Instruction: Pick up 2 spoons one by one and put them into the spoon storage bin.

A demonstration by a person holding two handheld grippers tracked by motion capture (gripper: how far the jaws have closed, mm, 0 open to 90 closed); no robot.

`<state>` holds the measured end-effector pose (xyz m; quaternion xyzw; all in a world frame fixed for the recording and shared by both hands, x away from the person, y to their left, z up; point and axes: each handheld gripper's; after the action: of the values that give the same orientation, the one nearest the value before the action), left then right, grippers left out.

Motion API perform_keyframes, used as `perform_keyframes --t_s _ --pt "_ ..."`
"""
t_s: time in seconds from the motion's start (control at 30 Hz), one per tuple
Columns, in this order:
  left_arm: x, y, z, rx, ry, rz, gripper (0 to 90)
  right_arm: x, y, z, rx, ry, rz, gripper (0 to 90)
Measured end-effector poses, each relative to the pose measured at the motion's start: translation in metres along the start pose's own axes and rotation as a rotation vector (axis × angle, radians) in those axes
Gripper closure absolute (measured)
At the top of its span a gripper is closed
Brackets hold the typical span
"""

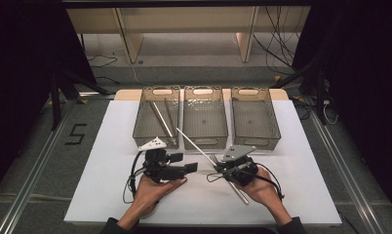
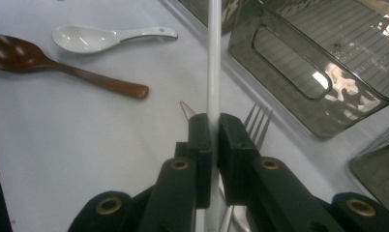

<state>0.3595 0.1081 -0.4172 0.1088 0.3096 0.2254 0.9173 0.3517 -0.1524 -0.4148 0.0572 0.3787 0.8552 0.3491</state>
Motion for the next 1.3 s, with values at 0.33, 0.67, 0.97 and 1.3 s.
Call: perform_keyframes --t_s 0.33,0.67,0.97,1.3 --pt "0.004 -0.013 0.000 -0.024 0.073 -0.029 21.6 0.009 0.002 -0.001 -0.030 -0.014 0.002 85.0" --pt "0.007 -0.017 -0.006 -0.027 0.114 -0.063 31.3 0.019 -0.001 0.001 -0.052 -0.020 0.019 85.0" --pt "0.009 -0.022 -0.011 -0.018 0.144 -0.114 48.8 0.025 -0.003 0.001 -0.069 -0.024 0.030 84.9" --pt "0.008 -0.025 -0.014 -0.005 0.144 -0.133 62.9 0.028 -0.004 0.002 -0.075 -0.023 0.037 84.9"
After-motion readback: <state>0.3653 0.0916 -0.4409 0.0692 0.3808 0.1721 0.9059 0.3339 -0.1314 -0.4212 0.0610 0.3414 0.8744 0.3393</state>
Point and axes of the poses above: each handheld gripper's, and its own axes: y roughly backward along the jaws, z roughly out of its top, x roughly to its left, and after that the axes turned 7 degrees about -z, right-handed
